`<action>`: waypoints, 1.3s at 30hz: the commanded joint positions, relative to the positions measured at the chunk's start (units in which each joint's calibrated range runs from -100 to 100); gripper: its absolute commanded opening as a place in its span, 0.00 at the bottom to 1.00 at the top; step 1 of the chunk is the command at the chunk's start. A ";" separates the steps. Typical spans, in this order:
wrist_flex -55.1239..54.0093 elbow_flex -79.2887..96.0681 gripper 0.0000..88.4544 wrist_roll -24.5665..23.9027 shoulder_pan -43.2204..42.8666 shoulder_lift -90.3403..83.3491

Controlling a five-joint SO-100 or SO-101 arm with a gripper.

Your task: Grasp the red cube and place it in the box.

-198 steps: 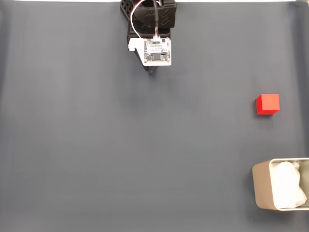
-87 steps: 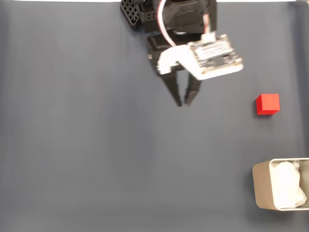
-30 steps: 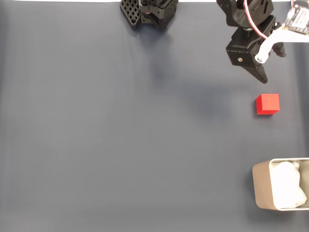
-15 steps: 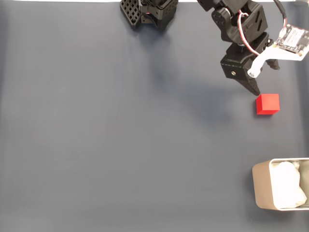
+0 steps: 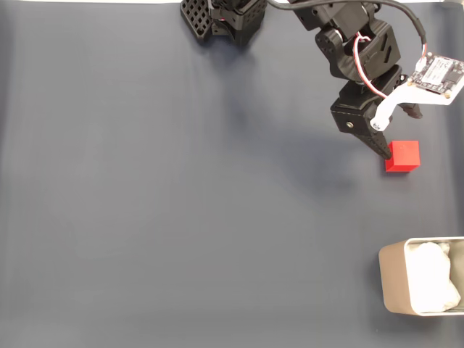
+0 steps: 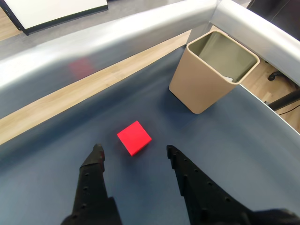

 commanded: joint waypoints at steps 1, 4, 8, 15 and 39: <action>-2.23 -2.03 0.36 0.83 -0.11 0.95; -2.39 -2.67 0.36 1.22 -0.25 2.34; -2.97 -3.94 0.36 1.61 -0.39 4.24; -3.79 -7.87 0.36 1.95 -0.67 8.75; -5.43 -13.89 0.35 1.03 -3.66 15.94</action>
